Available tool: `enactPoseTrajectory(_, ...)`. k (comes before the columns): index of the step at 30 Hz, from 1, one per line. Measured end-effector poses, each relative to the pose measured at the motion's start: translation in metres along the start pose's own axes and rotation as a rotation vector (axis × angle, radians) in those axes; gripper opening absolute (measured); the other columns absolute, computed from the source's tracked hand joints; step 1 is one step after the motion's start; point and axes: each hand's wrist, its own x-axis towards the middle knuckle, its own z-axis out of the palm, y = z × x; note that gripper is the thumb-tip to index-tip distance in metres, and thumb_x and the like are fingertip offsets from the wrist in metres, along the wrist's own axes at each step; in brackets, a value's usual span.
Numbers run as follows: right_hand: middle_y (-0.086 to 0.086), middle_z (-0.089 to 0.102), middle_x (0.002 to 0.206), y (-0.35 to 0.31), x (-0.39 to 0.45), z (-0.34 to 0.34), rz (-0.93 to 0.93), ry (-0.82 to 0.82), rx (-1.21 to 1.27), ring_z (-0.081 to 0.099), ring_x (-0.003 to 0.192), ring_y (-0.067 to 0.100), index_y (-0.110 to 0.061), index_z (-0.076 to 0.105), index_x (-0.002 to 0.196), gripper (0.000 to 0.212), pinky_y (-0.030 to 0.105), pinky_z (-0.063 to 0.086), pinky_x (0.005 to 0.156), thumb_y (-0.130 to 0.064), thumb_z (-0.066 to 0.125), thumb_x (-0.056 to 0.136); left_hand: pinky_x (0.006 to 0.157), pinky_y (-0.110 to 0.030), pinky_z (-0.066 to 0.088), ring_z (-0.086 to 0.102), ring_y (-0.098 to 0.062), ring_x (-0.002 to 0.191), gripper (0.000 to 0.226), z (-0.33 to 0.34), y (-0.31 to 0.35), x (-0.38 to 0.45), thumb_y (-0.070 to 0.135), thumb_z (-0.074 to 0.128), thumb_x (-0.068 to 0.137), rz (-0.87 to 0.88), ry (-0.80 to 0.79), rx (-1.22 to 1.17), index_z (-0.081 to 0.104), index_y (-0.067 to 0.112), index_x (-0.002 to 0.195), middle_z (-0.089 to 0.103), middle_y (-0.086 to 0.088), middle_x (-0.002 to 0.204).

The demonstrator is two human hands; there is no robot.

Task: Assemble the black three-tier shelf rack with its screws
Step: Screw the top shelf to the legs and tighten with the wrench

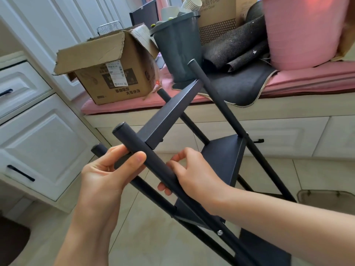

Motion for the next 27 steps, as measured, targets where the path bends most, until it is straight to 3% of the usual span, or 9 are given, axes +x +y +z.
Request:
enactPoseTrajectory(10, 0.001, 0.077, 0.075, 0.017, -0.008, 0.011, 0.039, -0.012, 0.063, 0.074, 0.069, 0.013, -0.017, 0.044, 0.11, 0.015, 0.015, 0.051, 0.051, -0.031, 0.046, 0.105, 0.093, -0.036, 0.058, 0.071, -0.032, 0.11, 0.066, -0.014, 0.002, -0.001, 0.059, 0.092, 0.054, -0.026, -0.087, 0.009, 0.079, 0.03, 0.112, 0.077, -0.003, 0.114)
enactPoseTrajectory(15, 0.001, 0.077, 0.084, 0.013, 0.0, 0.003, -0.006, 0.05, 0.155, 0.074, 0.084, 0.016, -0.015, 0.06, 0.105, 0.012, 0.041, 0.062, 0.075, -0.024, 0.061, 0.098, 0.1, -0.045, 0.052, 0.07, -0.033, 0.113, 0.064, -0.013, 0.002, 0.0, 0.061, 0.091, 0.054, -0.001, -0.089, 0.032, 0.079, 0.033, 0.11, 0.076, 0.002, 0.115)
enactPoseTrajectory(19, 0.007, 0.075, 0.091, 0.002, 0.007, -0.003, -0.081, -0.058, 0.387, 0.073, 0.086, 0.018, -0.007, 0.067, 0.103, 0.012, 0.032, 0.06, 0.072, -0.015, 0.064, 0.095, 0.095, -0.04, 0.058, 0.071, -0.03, 0.112, 0.056, -0.01, 0.004, -0.001, 0.056, 0.089, 0.06, 0.024, -0.105, 0.052, 0.08, 0.033, 0.11, 0.077, 0.002, 0.115)
enactPoseTrajectory(22, 0.006, 0.075, 0.095, -0.003, 0.013, -0.005, -0.087, -0.141, 0.475, 0.071, 0.086, 0.017, -0.011, 0.071, 0.1, 0.011, 0.03, 0.059, 0.074, -0.017, 0.063, 0.095, 0.097, -0.047, 0.055, 0.071, -0.027, 0.111, 0.045, -0.007, 0.005, -0.002, 0.044, 0.084, 0.066, 0.05, -0.115, 0.076, 0.08, 0.034, 0.109, 0.077, 0.003, 0.114)
enactPoseTrajectory(27, -0.003, 0.074, 0.095, -0.006, 0.021, -0.002, -0.072, -0.268, 0.549, 0.07, 0.081, 0.008, -0.017, 0.072, 0.106, 0.017, 0.02, 0.056, 0.064, -0.016, 0.057, 0.099, 0.101, -0.052, 0.05, 0.07, -0.023, 0.114, 0.062, -0.004, 0.009, -0.006, 0.064, 0.088, 0.056, 0.057, -0.103, 0.106, 0.079, 0.036, 0.11, 0.076, 0.005, 0.115)
